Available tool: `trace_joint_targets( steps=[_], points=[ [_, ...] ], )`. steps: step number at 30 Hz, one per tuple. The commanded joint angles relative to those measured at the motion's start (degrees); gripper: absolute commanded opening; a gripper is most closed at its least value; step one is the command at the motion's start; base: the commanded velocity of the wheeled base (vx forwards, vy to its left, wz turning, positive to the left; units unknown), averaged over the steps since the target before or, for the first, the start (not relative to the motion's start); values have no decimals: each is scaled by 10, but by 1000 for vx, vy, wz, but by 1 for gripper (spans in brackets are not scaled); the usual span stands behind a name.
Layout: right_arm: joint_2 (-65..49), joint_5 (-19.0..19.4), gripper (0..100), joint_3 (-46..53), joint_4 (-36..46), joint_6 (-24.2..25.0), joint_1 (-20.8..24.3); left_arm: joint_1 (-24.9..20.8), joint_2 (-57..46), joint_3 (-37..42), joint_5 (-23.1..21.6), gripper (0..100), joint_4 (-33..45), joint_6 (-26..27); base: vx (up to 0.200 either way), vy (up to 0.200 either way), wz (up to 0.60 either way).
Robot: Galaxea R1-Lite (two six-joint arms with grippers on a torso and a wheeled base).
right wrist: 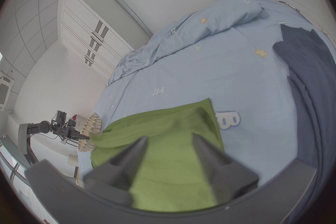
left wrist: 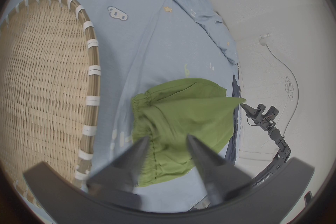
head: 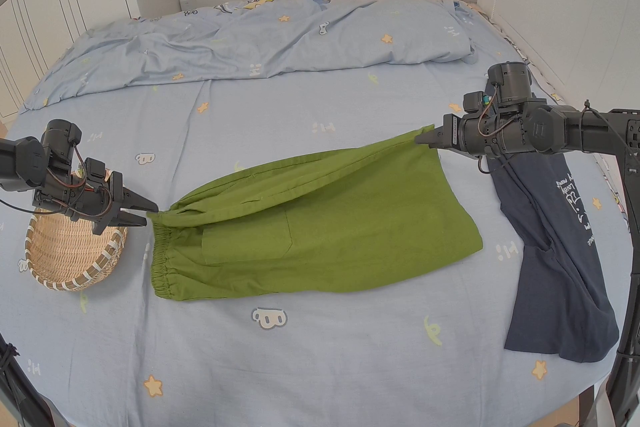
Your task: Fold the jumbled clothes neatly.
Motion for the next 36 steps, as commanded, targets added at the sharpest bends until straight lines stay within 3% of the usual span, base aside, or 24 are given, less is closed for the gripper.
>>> trace_joint_targets(
  steps=[1,12,18,25,29,36],
  points=[
    [22,1,100,-7,0,-1,7,-8,13,0,-1,100,-11,-5,0,0,0],
    [15,2,100,13,2,0,13,-26,6,7,-2,100,-21,-5,0,0,0],
    [-70,6,100,109,-1,5,2,-25,-7,66,-1,100,-34,2,0,0,0],
    [-179,11,100,265,-46,13,-21,-23,-43,196,-3,100,-153,3,0,0,0],
    [-228,13,100,353,-96,27,-31,-34,-36,277,-2,100,-278,2,0,0,0],
    [-232,13,100,379,-135,33,-26,-45,-16,299,-1,100,-318,2,0,0,0]
  ],
)
